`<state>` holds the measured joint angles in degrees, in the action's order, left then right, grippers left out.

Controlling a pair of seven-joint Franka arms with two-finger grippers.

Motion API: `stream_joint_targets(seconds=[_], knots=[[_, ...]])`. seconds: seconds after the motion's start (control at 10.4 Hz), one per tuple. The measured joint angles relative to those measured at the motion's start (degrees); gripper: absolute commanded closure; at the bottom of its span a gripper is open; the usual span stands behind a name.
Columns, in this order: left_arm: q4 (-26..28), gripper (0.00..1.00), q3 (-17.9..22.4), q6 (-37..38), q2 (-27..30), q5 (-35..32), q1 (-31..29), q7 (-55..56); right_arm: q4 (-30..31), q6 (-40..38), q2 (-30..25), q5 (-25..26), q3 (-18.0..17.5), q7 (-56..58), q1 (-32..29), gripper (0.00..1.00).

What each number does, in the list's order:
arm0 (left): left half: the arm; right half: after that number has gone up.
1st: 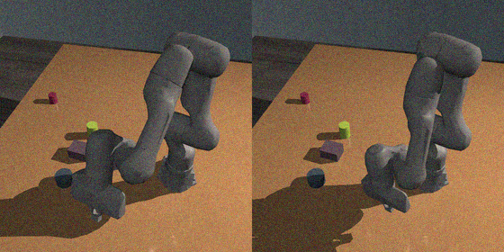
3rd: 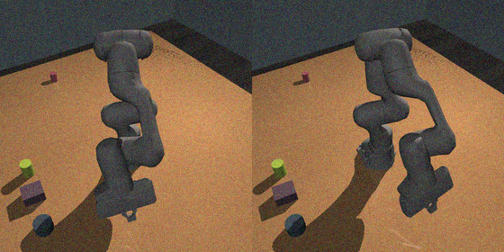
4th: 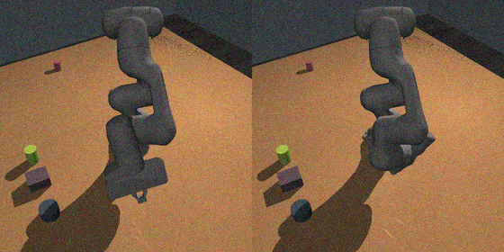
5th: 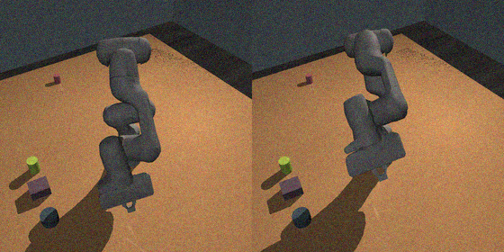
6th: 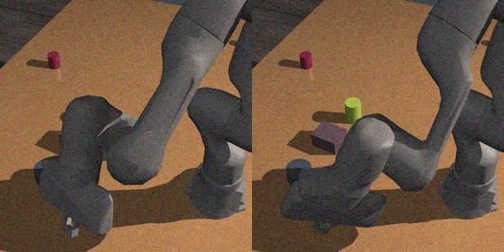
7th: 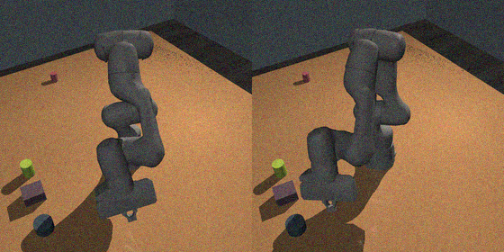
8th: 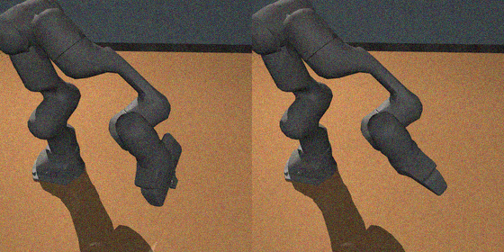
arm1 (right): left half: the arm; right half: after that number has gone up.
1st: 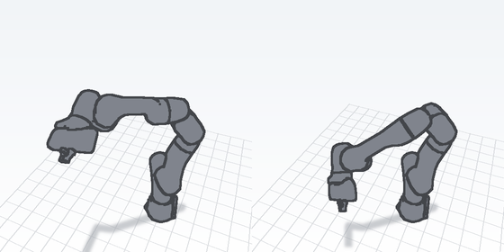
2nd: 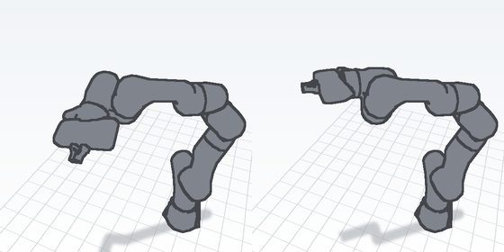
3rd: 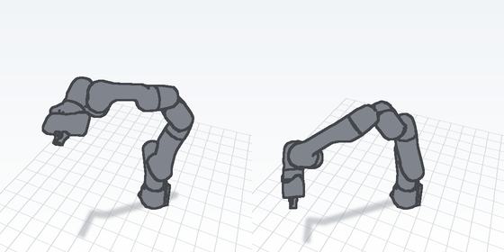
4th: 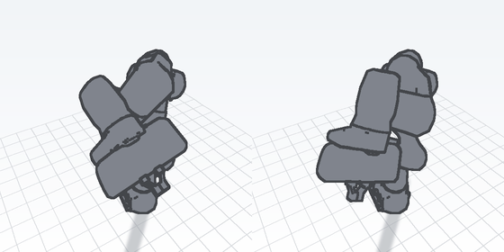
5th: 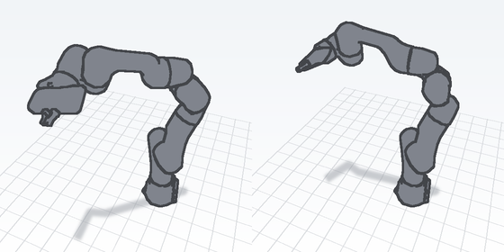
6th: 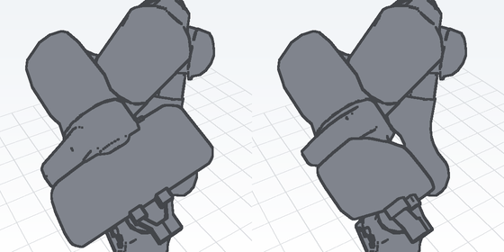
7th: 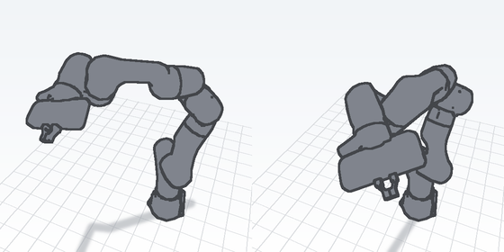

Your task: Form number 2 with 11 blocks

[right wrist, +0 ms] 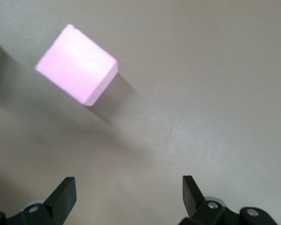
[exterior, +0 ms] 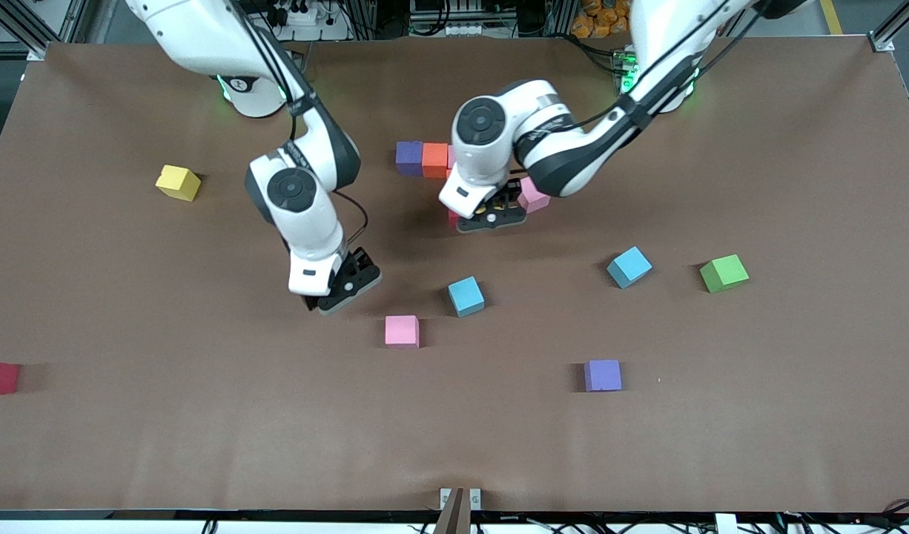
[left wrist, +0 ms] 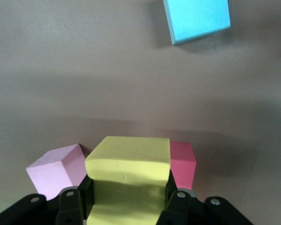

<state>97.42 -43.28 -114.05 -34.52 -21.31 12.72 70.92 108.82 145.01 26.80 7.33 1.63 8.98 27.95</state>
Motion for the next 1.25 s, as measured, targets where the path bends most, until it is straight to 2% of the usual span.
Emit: stream_joint_targets(seconds=[0.19,0.29,0.58,0.87,1.06,1.25], knots=[[-4.0,1.0,5.3,1.3,-2.4,0.4,7.2,0.2,-3.8,3.7,3.7,0.0,0.0,7.8,-0.6,0.0],[-4.9,1.0,6.2,1.5,-3.3,0.4,9.0,0.2,-5.4,5.8,5.6,0.0,-0.1,10.5,-0.5,0.0],[-6.9,1.0,6.6,1.6,-4.0,0.4,9.6,0.2,-8.1,13.9,10.4,0.0,-0.3,22.1,-0.3,0.0],[-8.7,1.0,6.5,1.7,-4.2,0.4,10.9,0.2,-9.2,15.0,11.6,-0.1,-0.7,27.5,0.0,0.0],[-9.4,1.0,6.6,1.7,-4.7,0.4,12.1,0.2,-9.2,15.0,11.8,-3.3,-1.7,29.1,0.6,0.0],[-10.6,1.0,6.7,1.7,-5.7,0.4,13.1,0.2,-9.2,15.0,12.9,-10.6,-2.0,35.0,1.4,0.0]])
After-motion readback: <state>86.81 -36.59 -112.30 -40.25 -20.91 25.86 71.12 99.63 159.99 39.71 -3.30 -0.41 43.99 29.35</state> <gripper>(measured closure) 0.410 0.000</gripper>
